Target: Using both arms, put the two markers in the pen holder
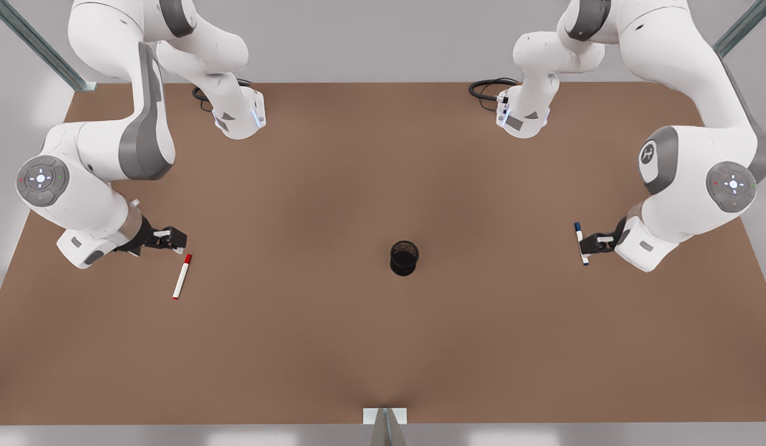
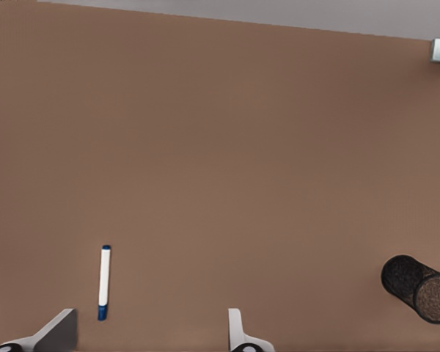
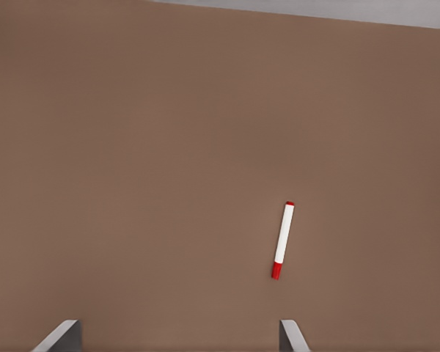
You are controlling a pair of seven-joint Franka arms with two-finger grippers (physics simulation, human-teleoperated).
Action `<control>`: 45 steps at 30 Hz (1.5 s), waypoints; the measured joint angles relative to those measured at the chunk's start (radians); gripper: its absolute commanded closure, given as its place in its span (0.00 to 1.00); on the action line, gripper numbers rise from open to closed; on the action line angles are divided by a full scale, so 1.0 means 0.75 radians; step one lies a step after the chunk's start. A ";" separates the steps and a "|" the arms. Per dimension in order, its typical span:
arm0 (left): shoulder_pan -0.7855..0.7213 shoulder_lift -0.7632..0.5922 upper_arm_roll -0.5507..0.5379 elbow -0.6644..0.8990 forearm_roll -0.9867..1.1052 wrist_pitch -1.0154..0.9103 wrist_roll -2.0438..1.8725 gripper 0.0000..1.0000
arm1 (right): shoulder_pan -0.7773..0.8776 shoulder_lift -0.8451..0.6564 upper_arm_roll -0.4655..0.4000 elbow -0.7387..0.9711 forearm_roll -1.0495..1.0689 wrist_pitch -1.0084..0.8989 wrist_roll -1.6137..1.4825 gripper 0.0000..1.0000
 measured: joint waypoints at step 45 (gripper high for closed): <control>0.064 0.234 0.315 -1.094 -0.232 1.326 0.774 0.50 | -0.337 0.556 0.012 -0.475 -0.035 0.936 -0.130 0.43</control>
